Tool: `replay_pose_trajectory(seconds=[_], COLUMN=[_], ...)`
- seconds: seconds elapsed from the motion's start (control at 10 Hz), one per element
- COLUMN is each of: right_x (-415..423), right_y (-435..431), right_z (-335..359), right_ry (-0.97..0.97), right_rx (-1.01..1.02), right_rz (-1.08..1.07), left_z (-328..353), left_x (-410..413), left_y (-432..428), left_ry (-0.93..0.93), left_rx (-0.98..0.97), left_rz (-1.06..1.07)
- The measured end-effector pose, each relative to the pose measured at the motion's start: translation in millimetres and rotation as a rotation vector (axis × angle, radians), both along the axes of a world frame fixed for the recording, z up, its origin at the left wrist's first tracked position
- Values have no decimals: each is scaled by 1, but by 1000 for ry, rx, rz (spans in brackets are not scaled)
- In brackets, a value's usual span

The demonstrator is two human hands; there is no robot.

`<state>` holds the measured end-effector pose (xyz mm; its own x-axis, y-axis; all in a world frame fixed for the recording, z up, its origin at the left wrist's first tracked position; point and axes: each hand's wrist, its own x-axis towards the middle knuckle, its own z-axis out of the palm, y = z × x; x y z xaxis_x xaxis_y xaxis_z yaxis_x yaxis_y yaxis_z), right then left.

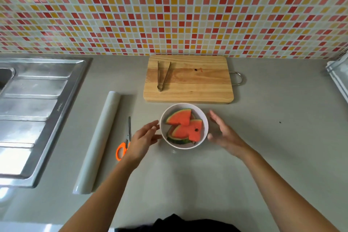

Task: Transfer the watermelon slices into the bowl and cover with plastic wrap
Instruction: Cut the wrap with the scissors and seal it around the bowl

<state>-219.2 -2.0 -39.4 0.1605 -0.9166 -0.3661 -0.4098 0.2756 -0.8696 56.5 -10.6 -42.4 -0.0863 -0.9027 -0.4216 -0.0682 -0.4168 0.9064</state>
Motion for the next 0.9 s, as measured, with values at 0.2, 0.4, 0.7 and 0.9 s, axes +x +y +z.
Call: replay_pose_trajectory(seconds=[0.2, 0.4, 0.7, 0.9], right_x=[28, 25, 33, 42], right_y=[10, -7, -9, -7], right_z=[-6, -6, -27, -31], right_ry=[140, 228, 303, 616], right_rx=[-319, -369, -345, -236], right_rz=[62, 5, -84, -20], left_z=[2, 8, 2, -4], left_x=[-8, -15, -24, -36], left_y=[4, -12, -16, -14], left_ry=[-75, -89, -115, -206], left_rx=[-48, -76, -71, -54], left_rz=[-58, -41, -77, -53])
